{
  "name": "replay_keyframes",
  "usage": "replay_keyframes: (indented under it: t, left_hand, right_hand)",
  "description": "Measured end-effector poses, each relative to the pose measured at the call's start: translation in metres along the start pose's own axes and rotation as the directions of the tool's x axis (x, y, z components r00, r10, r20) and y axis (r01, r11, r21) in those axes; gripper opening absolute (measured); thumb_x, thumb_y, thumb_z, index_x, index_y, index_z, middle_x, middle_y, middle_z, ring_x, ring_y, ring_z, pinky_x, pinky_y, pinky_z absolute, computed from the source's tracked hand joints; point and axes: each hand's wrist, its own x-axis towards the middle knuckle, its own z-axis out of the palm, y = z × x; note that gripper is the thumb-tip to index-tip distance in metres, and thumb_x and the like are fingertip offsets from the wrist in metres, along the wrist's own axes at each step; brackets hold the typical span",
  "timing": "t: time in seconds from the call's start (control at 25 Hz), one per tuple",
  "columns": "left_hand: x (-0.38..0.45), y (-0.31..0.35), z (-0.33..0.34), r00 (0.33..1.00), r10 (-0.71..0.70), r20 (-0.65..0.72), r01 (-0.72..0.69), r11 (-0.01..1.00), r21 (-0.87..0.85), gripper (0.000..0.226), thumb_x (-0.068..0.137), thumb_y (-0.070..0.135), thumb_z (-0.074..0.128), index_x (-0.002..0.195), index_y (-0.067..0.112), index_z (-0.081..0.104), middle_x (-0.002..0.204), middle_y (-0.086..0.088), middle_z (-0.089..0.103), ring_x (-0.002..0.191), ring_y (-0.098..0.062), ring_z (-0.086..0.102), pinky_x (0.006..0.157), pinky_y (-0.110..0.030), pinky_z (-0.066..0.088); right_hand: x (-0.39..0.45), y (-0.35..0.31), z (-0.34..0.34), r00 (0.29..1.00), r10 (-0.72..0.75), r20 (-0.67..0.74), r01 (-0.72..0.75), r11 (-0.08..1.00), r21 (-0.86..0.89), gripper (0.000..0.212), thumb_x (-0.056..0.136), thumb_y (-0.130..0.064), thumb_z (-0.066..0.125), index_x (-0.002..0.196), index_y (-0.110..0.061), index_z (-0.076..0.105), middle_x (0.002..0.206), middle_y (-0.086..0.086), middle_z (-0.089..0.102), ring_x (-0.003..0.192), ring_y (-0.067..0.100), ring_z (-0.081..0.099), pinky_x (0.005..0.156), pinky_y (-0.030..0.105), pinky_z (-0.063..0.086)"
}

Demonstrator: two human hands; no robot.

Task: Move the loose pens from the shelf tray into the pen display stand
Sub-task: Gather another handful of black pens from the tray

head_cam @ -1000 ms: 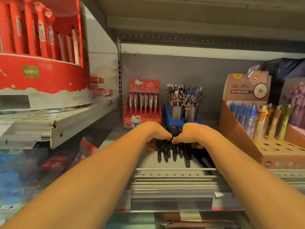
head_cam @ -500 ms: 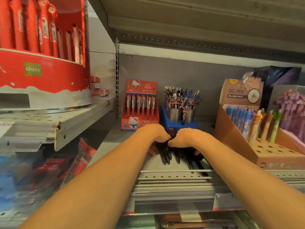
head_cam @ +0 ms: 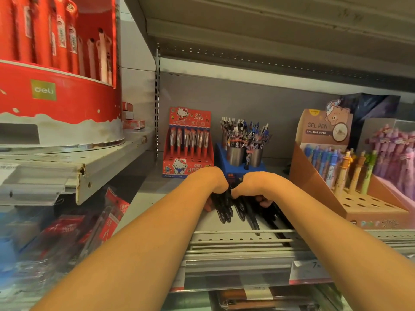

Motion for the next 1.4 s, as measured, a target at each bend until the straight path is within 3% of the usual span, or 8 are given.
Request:
replay_keyframes:
  t: [0.12,0.36,0.56,0.64,0.84,1.12,1.24,1.4]
  left_hand:
    - [0.000,-0.001,-0.001,1.000,0.017,-0.005,-0.017,1.000,0.010,0.029,0.105,0.025,0.048,0.105,-0.003,0.055,0.107,-0.025,0.069,0.098,-0.040,0.072,0.085,-0.050,0.060]
    - [0.000,0.000,-0.001,0.999,0.020,-0.039,-0.020,1.000,0.011,0.034,0.104,0.028,0.050,0.084,0.000,0.053,0.082,-0.019,0.064,0.092,-0.038,0.073,0.081,-0.050,0.061]
    - [0.001,0.000,0.000,0.999,0.020,-0.036,-0.019,1.000,0.024,0.036,0.103,0.030,0.052,0.083,-0.001,0.053,0.079,-0.019,0.064,0.078,-0.038,0.072,0.080,-0.052,0.061]
    - [0.001,0.001,-0.001,0.999,0.026,-0.041,-0.024,0.998,0.049,0.037,0.103,0.032,0.052,0.088,-0.002,0.055,0.083,-0.019,0.065,0.076,-0.036,0.070,0.080,-0.051,0.061]
    - [0.000,0.000,-0.001,0.988,0.105,-0.116,-0.078,0.973,0.215,0.046,0.103,0.035,0.051,0.133,0.000,0.053,0.130,-0.020,0.061,0.118,-0.036,0.062,0.097,-0.044,0.053]
    - [0.003,-0.002,-0.002,0.983,0.119,-0.139,-0.070,0.946,0.316,0.053,0.102,0.042,0.050,0.139,0.003,0.048,0.140,-0.017,0.054,0.124,-0.036,0.056,0.103,-0.046,0.049]
    - [0.002,-0.004,-0.005,0.954,0.134,-0.266,-0.002,0.897,0.443,0.056,0.101,0.042,0.050,0.146,0.009,0.042,0.148,-0.013,0.047,0.131,-0.035,0.049,0.104,-0.045,0.043]
    - [0.002,0.004,-0.009,0.909,0.156,-0.387,-0.098,0.981,0.167,0.055,0.101,0.045,0.049,0.140,0.005,0.045,0.139,-0.017,0.053,0.124,-0.036,0.054,0.095,-0.041,0.047]
  right_hand:
    - [0.002,-0.002,0.003,1.000,-0.012,0.011,0.012,0.999,0.030,0.028,0.086,-0.041,0.071,0.089,-0.023,0.049,0.093,0.003,0.053,0.075,0.018,0.054,0.048,0.026,0.048]
    - [0.002,0.000,0.006,0.999,-0.032,0.021,0.030,0.993,0.112,0.020,0.094,-0.032,0.065,0.097,-0.015,0.054,0.088,0.008,0.053,0.070,0.021,0.055,0.044,0.024,0.051]
    - [0.003,0.003,0.003,1.000,-0.028,0.006,0.026,0.986,0.167,0.021,0.092,-0.027,0.066,0.086,-0.011,0.054,0.078,0.010,0.050,0.060,0.022,0.052,0.039,0.022,0.050]
    - [0.004,0.002,0.003,1.000,-0.024,-0.015,0.026,0.991,0.129,0.021,0.091,-0.028,0.067,0.085,-0.012,0.054,0.079,0.010,0.054,0.061,0.022,0.055,0.040,0.023,0.051]
    - [0.004,0.005,0.001,0.999,-0.011,-0.053,0.016,0.995,0.101,0.022,0.093,-0.027,0.067,0.085,-0.015,0.049,0.084,0.008,0.054,0.066,0.020,0.054,0.042,0.025,0.046]
    - [-0.001,0.017,-0.015,0.999,0.012,-0.032,0.001,0.931,0.366,0.021,0.089,-0.008,0.065,0.079,-0.010,0.046,0.065,0.009,0.046,0.046,0.018,0.039,0.039,0.019,0.035]
    - [-0.005,0.018,-0.020,0.997,-0.008,-0.072,0.041,0.882,0.469,0.024,0.089,-0.007,0.066,0.084,-0.012,0.042,0.070,0.010,0.042,0.049,0.017,0.036,0.038,0.016,0.032]
    - [-0.012,0.013,-0.020,0.989,-0.075,-0.129,0.136,0.811,0.569,0.020,0.091,-0.013,0.065,0.094,-0.014,0.045,0.082,0.013,0.049,0.056,0.017,0.043,0.037,0.019,0.035]
